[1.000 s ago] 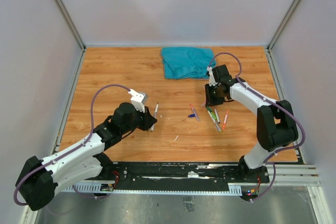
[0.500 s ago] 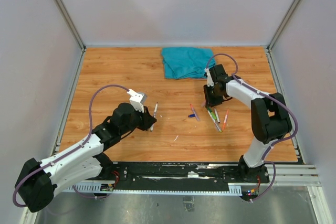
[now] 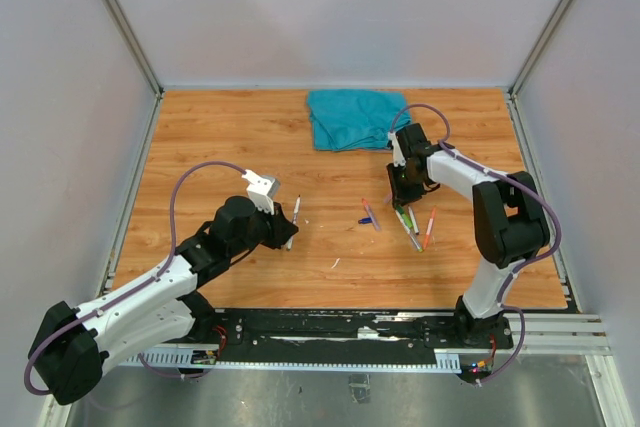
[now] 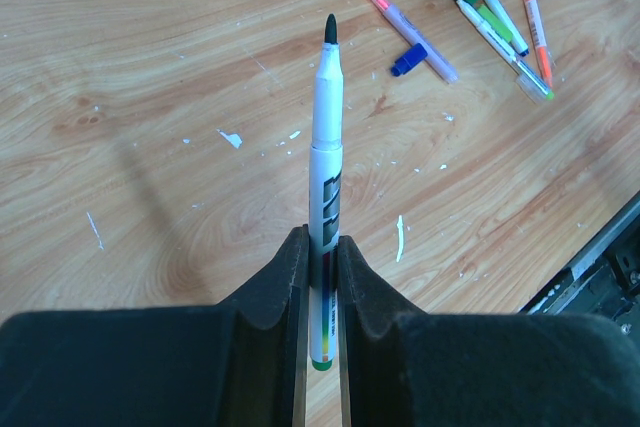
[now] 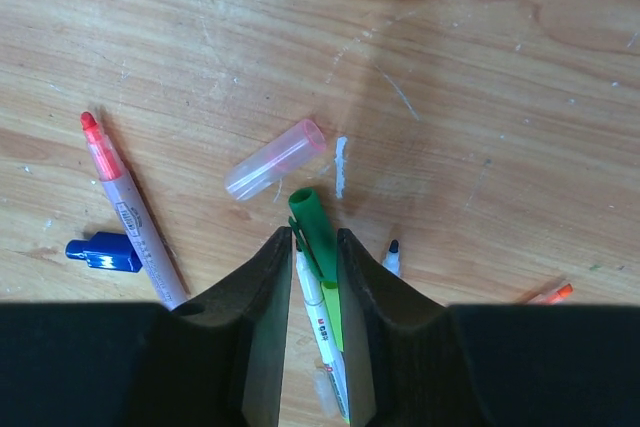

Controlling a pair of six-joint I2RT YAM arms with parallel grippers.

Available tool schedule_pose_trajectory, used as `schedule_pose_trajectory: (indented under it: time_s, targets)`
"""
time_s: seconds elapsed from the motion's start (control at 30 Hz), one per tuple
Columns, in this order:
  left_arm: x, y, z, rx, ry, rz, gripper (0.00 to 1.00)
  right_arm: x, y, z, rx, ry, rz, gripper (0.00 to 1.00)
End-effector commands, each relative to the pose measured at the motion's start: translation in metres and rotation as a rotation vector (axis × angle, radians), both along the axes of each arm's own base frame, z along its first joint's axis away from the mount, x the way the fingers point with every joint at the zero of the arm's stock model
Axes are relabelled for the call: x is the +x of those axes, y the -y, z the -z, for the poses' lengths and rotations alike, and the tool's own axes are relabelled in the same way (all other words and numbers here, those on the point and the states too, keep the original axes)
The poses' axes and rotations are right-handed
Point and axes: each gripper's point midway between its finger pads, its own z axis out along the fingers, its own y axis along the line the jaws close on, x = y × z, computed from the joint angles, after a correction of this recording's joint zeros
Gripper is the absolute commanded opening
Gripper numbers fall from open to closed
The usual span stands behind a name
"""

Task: Insert the pens into the pen caps
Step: Pick up the pen cap from the center of the board.

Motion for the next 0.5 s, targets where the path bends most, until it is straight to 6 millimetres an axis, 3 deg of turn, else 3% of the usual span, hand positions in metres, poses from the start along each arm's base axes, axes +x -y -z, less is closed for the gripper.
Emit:
schedule_pose_trajectory:
  time_s: [0.0, 0.47]
  targets:
    - [0.0025, 0.0014, -0.0088, -0.021, 0.028, 0.001, 0.0, -0.0045, 0.0004, 0.0021, -0.029, -0.018, -0.024, 0.25]
    - [0.0027, 0.0017, -0.0106, -0.027, 0.029, -0.002, 0.01, -0.0064, 0.0022, 0.0075, -0.063, -0.029, -0.04, 0.17]
